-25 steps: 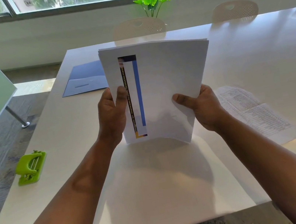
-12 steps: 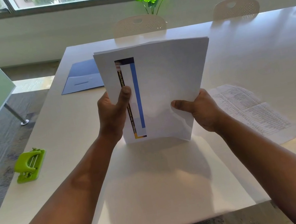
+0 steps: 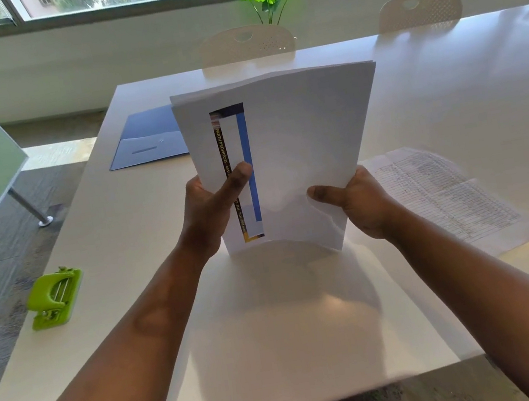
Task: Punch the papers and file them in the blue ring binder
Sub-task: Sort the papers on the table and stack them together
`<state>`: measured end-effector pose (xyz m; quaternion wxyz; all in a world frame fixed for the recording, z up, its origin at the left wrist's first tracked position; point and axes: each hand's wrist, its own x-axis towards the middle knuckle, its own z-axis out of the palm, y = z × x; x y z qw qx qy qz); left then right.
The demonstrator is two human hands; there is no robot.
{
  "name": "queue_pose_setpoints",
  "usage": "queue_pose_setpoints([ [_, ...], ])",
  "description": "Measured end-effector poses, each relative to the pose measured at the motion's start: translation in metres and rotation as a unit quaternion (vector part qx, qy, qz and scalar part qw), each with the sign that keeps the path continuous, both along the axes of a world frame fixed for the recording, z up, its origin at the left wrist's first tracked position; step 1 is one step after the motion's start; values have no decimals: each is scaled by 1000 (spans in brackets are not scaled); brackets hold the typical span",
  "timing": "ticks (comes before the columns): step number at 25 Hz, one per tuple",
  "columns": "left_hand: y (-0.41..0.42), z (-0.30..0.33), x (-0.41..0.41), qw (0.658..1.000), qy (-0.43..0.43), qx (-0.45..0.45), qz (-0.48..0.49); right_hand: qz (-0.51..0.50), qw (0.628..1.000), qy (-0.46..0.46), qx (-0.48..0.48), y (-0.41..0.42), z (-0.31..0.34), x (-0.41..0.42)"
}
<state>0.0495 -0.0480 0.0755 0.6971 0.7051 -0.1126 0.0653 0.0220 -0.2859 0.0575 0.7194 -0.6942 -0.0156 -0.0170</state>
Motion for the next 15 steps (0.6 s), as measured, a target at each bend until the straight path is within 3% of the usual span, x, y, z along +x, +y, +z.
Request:
queue_pose_setpoints([
  [7,11,-2,2,997,20,60,-44,5,999,-11,-46,-3,5,-2],
  [12,10,3,3,996,-1,82,-20,-9,997,-35,-68,-2,6,0],
  [15,9,-5,-1,998,23,61,-14,-18,997,-6,-69,0,-1,-1],
])
